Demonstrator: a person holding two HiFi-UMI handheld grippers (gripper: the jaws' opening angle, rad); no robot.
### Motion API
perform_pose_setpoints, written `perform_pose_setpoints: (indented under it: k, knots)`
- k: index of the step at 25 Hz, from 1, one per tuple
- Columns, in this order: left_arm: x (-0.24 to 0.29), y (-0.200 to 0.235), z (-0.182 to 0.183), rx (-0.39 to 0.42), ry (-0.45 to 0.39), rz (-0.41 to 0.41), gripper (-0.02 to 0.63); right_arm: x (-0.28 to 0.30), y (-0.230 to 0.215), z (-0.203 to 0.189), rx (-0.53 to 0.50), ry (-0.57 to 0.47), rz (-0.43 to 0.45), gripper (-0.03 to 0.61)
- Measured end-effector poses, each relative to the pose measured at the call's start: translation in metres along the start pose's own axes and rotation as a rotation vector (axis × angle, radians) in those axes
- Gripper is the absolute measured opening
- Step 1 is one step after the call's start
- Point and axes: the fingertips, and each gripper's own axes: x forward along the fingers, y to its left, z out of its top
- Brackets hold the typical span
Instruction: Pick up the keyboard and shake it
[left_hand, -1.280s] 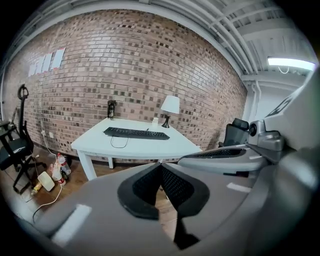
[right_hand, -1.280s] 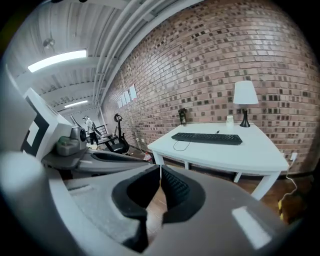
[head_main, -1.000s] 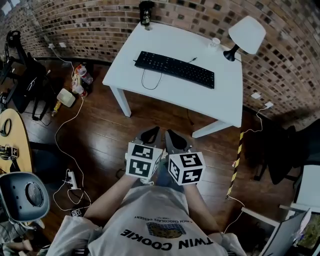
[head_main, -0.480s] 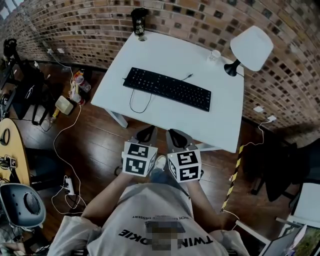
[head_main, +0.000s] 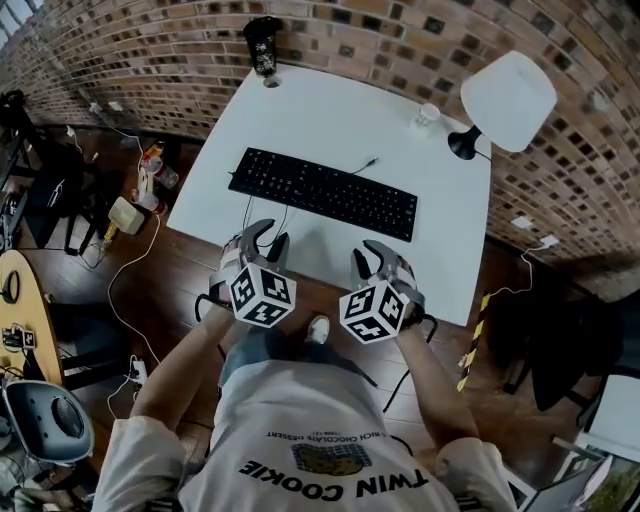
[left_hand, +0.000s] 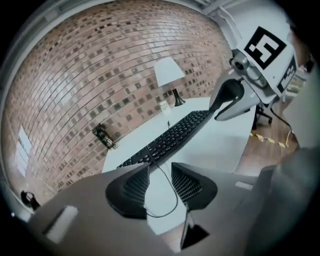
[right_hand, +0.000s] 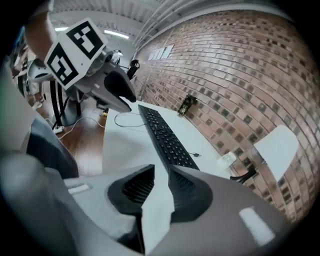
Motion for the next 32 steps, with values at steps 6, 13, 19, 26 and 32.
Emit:
perform_pose_setpoints:
  k: [6,13,19,26,32]
  knots:
    - [0.045,0.017,-0.023,0.362,0.043,-0.013,0.183,0.043,-0.008,-0.025,-0.208,0.133,-0.046,0.138]
    - [0.088,0.042,-0.043,0.584,0.065,-0.059,0.218,0.075,-0.026,-0.040,-0.334,0.249,-0.072,0.143]
    - [0.104,0.043,-0.041,0.708,0.026,-0.065,0.202,0.084,-0.030,-0.038,-0.473,0.267,-0.124,0.143]
    - [0.106,0.032,-0.045,0.820,0.009,-0.077,0.134,0.084,-0.027,-0.038,-0.535,0.306,-0.135,0.141]
    - [0.106,0.031,-0.043,0.820,0.029,-0.125,0.130,0.083,-0.028,-0.043,-0.551,0.303,-0.109,0.123]
